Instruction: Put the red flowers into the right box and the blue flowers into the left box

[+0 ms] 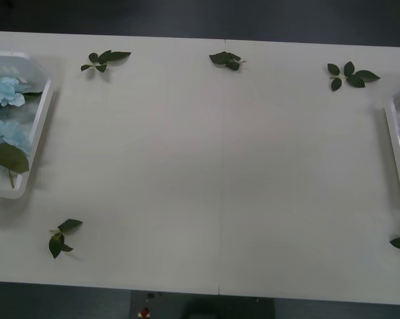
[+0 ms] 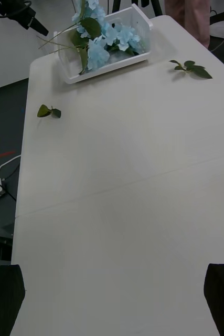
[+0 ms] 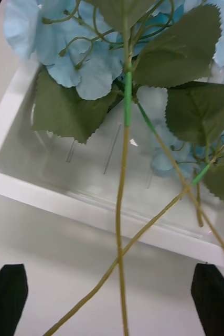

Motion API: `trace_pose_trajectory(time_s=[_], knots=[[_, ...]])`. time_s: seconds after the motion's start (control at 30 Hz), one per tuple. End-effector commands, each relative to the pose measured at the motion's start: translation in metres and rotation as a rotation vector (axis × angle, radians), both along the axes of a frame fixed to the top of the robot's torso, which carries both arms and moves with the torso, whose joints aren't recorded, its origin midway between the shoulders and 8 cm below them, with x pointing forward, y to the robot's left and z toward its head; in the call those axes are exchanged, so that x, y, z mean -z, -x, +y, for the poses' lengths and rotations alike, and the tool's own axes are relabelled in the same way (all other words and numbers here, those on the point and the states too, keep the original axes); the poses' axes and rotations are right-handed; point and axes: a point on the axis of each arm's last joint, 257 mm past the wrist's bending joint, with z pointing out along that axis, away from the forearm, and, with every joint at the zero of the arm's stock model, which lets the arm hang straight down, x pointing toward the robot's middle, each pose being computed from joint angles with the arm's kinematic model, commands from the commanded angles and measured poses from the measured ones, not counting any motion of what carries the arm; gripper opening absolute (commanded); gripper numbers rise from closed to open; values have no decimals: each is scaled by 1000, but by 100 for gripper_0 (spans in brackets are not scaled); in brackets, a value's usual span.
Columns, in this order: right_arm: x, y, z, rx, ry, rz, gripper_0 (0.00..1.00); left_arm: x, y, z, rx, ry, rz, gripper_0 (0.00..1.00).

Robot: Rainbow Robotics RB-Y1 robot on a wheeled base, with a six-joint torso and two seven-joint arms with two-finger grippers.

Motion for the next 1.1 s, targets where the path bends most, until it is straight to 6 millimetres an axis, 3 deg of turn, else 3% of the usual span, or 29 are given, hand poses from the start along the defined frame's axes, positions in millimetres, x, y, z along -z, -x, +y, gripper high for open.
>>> trace_pose_trajectory(time_s=[0.03,0.1,0.3,0.5,0.77,1.1], knots=[[-13,0,-4,-10,22,-50,100,-38,-1,-19,127,-64,-41,100],[-13,0,-4,-10,22,-50,100,-52,-5,-34,164,-34,-59,100],[-13,0,-4,-10,22,-50,100,-104,-20,-113,364,9,-132,100],[-13,0,-4,-10,22,-50,100,-134,-39,-190,509,57,-233,100],[-13,0,-4,-10,22,-50,100,-152,-53,-278,676,112,-315,100],[-13,0,-4,-10,22,-50,100,-152,-44,-380,873,128,-379,100]])
